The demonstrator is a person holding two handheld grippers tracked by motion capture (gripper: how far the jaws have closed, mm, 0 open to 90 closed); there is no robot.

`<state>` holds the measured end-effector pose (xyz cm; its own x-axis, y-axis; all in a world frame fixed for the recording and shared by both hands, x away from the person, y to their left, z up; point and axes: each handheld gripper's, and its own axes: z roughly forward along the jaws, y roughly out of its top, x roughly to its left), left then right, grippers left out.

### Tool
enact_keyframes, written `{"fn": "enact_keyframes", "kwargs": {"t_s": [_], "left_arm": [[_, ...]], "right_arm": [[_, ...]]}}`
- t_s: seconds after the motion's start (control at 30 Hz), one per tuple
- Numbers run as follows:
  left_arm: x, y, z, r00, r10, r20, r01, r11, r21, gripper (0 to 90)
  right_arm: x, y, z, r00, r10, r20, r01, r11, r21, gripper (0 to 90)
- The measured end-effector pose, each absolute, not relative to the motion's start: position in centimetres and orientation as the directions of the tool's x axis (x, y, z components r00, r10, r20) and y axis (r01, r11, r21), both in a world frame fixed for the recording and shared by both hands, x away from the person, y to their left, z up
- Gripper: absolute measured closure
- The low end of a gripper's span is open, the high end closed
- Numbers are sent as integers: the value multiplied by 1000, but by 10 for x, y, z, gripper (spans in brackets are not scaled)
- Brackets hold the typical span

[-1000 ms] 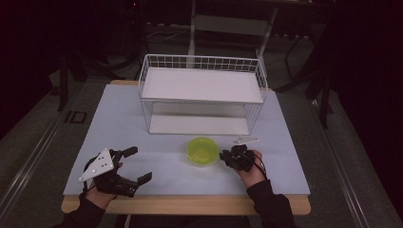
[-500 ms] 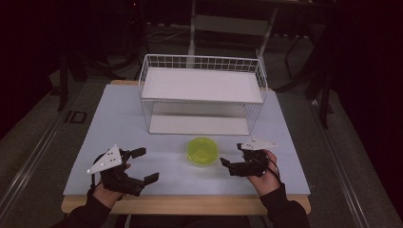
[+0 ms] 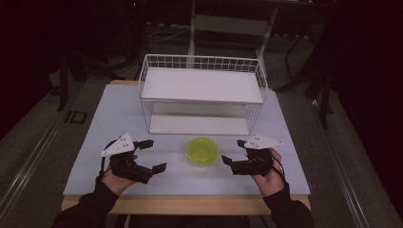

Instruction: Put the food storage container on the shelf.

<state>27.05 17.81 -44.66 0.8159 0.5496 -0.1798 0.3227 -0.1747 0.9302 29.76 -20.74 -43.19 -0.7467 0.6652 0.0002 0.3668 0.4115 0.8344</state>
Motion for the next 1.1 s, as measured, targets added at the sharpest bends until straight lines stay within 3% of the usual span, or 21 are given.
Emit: {"fn": "enact_keyframes", "kwargs": {"t_s": [0.27,0.37,0.67,0.8,0.87,1.1], "left_arm": [[289,159,-442,820,548,-162,338,-236,911,31],[297,152,-445,803,570,-174,358,-228,905,31],[324,130,-459,756,582,-299,504,-226,834,90],[333,121,-470,707,599,-375,588,-204,782,147],[336,118,-474,678,621,-393,625,-205,754,154],[343,119,-484,603,639,-477,707,-152,690,323]], "right_arm": [[309,-202,-427,-736,676,33,397,391,831,169],[314,-200,-427,-732,673,106,447,356,820,169],[337,-190,-444,-655,701,282,619,284,732,135],[345,-189,-450,-617,720,317,661,255,706,182],[350,-190,-452,-601,724,338,683,245,688,264],[364,-191,-460,-541,729,419,756,204,621,397]]}}
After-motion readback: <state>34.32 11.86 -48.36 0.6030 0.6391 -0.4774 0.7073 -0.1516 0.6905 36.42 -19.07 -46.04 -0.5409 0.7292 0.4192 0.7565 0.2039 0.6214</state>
